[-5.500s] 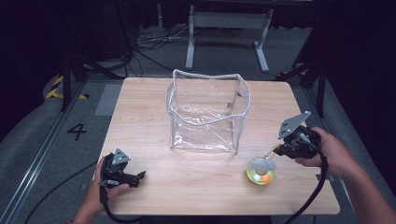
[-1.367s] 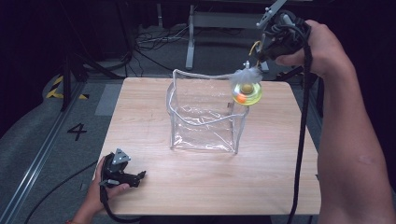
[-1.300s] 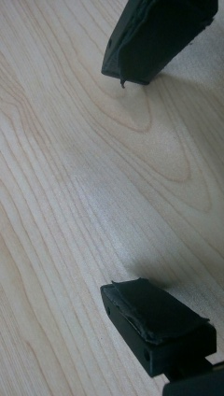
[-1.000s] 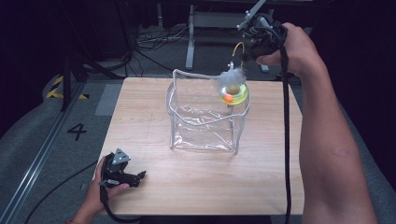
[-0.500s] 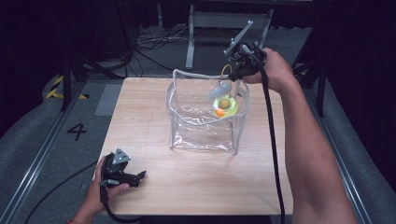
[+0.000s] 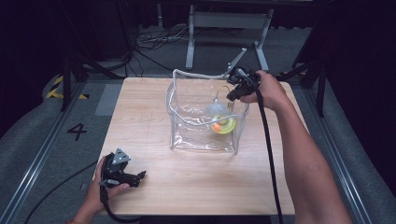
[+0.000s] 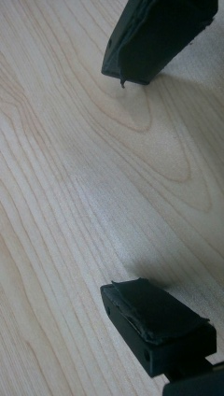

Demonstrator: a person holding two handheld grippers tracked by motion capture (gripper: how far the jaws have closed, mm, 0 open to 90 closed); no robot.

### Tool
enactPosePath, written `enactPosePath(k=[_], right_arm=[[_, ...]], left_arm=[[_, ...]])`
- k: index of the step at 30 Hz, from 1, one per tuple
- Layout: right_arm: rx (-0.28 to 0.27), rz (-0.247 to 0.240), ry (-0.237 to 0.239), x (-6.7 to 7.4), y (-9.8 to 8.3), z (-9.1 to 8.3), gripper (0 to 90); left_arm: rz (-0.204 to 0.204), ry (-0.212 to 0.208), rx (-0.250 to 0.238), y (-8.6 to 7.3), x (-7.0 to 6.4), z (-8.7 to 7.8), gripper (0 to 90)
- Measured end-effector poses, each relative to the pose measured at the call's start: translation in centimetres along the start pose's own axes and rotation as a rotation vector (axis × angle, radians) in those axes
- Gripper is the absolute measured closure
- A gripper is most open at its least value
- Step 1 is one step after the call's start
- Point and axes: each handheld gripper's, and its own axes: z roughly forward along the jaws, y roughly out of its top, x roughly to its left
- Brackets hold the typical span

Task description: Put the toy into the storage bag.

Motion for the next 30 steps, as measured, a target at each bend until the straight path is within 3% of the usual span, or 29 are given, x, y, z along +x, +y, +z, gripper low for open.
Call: enactPosePath(k=[2, 4, 6, 8, 13, 26, 30], right_arm=[[-0.012, 0.011, 0.026, -0.1, -0.2, 0.3, 88.8], [0.02, 0.001, 0.004, 0.0, -0.4, 0.4, 88.8], [0.013, 0.01, 0.02, 0.0, -0.6, 0.6, 88.7], [0.034, 0.011, 0.001, -0.1, -0.6, 0.9, 88.6], [0.046, 0.005, 0.009, 0.0, -0.6, 1.1, 88.1], [0.018, 0.008, 0.029, 0.7, -1.3, 1.5, 83.3], [-0.001, 0.031, 0.015, 0.6, -1.6, 1.4, 75.7]], left_arm=[[-0.001, -0.001, 0.001, 0.0, 0.0, 0.0, 0.6], [-0.001, -0.001, 0.001, 0.0, 0.0, 0.0, 0.6], [0.0, 0.001, 0.0, 0.0, 0.0, 0.0, 0.6], [0.0, 0.001, 0.0, 0.0, 0.0, 0.0, 0.7], [0.0, 0.0, 0.0, 0.0, 0.0, 0.0, 0.7], [0.0, 0.0, 0.0, 0.0, 0.0, 0.0, 0.7], [0.0, 0.001, 0.0, 0.0, 0.0, 0.0, 0.7]])
